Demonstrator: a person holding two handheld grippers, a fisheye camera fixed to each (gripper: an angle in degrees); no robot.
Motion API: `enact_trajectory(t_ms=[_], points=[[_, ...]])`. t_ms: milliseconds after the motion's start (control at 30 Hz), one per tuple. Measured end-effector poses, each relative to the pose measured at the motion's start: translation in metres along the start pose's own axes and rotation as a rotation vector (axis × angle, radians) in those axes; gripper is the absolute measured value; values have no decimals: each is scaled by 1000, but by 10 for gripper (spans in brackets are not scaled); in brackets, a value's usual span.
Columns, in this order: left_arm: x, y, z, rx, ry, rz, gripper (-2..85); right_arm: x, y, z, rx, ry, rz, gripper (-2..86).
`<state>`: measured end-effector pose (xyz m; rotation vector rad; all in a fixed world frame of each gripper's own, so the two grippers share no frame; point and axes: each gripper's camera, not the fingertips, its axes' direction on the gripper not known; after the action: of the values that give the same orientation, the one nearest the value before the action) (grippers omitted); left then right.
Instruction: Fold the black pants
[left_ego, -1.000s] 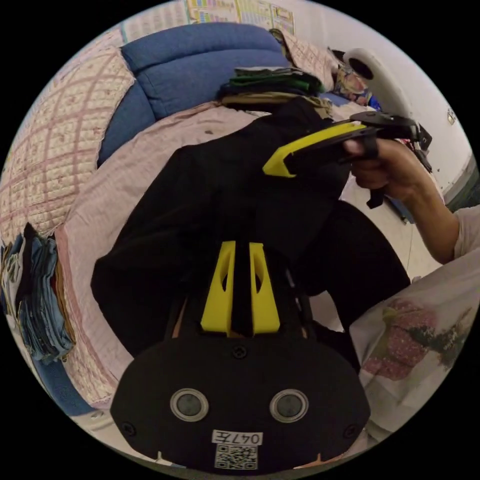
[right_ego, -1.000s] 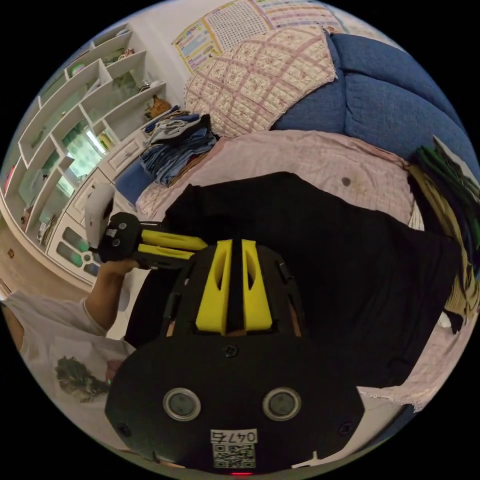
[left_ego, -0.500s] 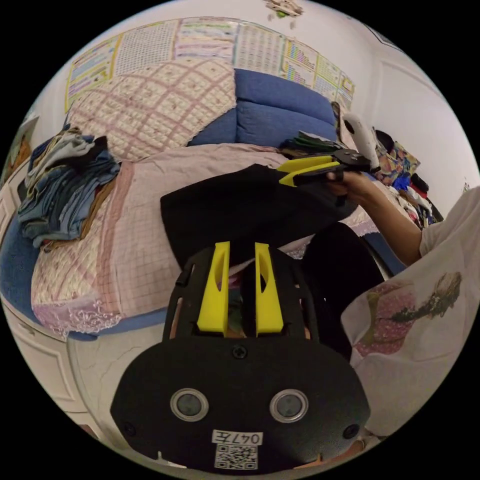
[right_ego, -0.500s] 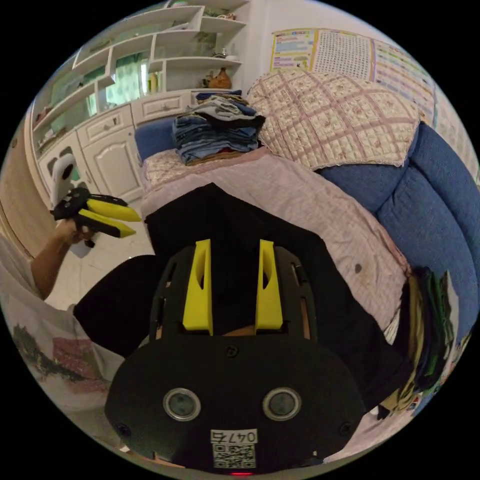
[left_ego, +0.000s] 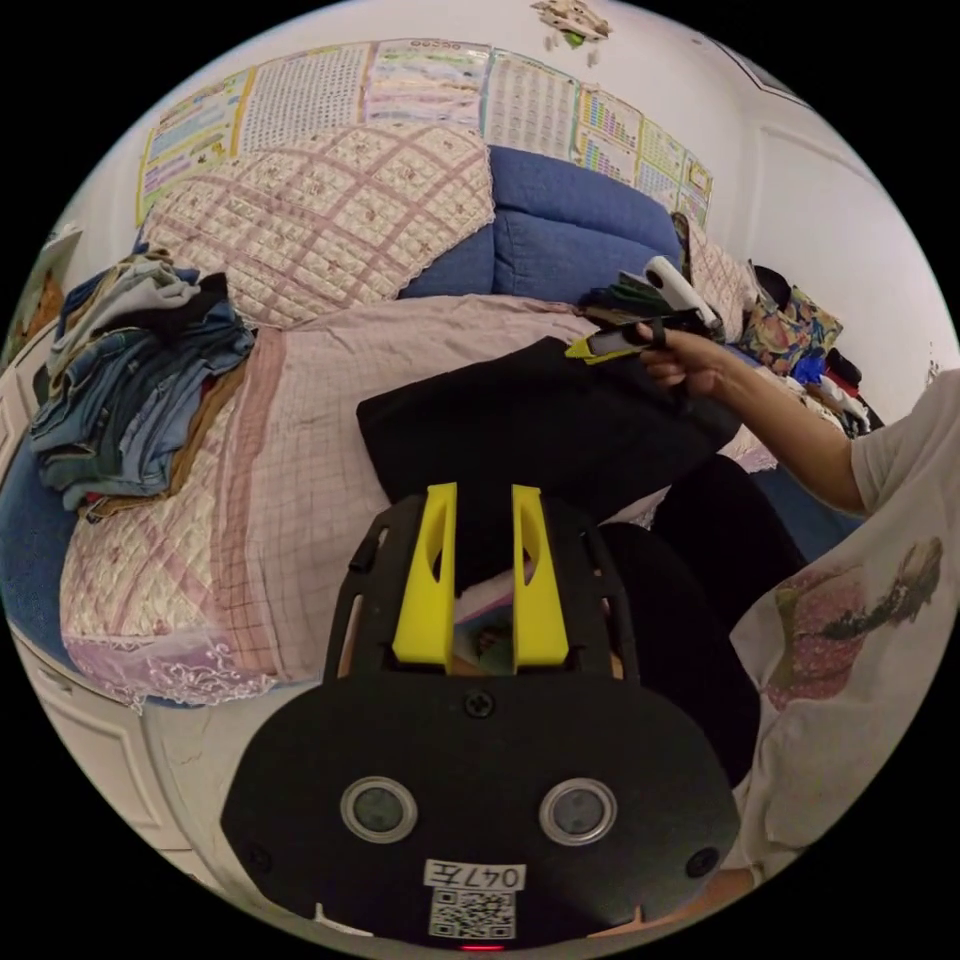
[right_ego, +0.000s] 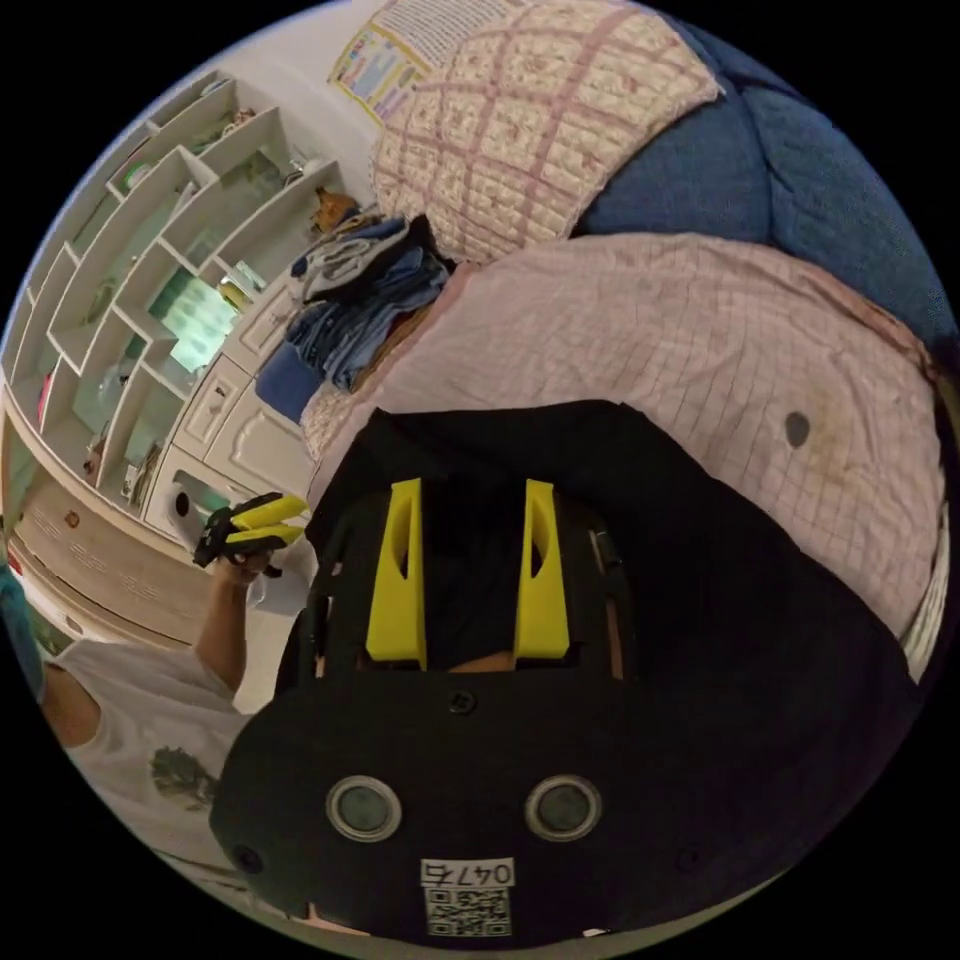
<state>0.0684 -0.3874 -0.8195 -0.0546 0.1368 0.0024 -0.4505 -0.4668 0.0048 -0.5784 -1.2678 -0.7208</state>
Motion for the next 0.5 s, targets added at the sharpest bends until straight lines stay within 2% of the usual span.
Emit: enact_trajectory(t_ms=[100, 233, 333, 433, 500], points=[[-10, 7, 23, -34, 17, 12, 80, 8, 1, 14, -25, -25, 2, 1], [-25, 17, 39, -30, 45, 31, 74, 20, 8, 32, -28, -27, 34, -5], [-39, 18, 44, -23, 74, 47, 71, 30, 18, 80, -114, 61, 35, 1], [-41, 15, 39, -26, 63, 99, 69, 25, 41, 75, 0, 100, 20, 23], [-40, 10, 25, 11, 75, 132, 65, 2, 75, 63, 119, 146, -65, 31]])
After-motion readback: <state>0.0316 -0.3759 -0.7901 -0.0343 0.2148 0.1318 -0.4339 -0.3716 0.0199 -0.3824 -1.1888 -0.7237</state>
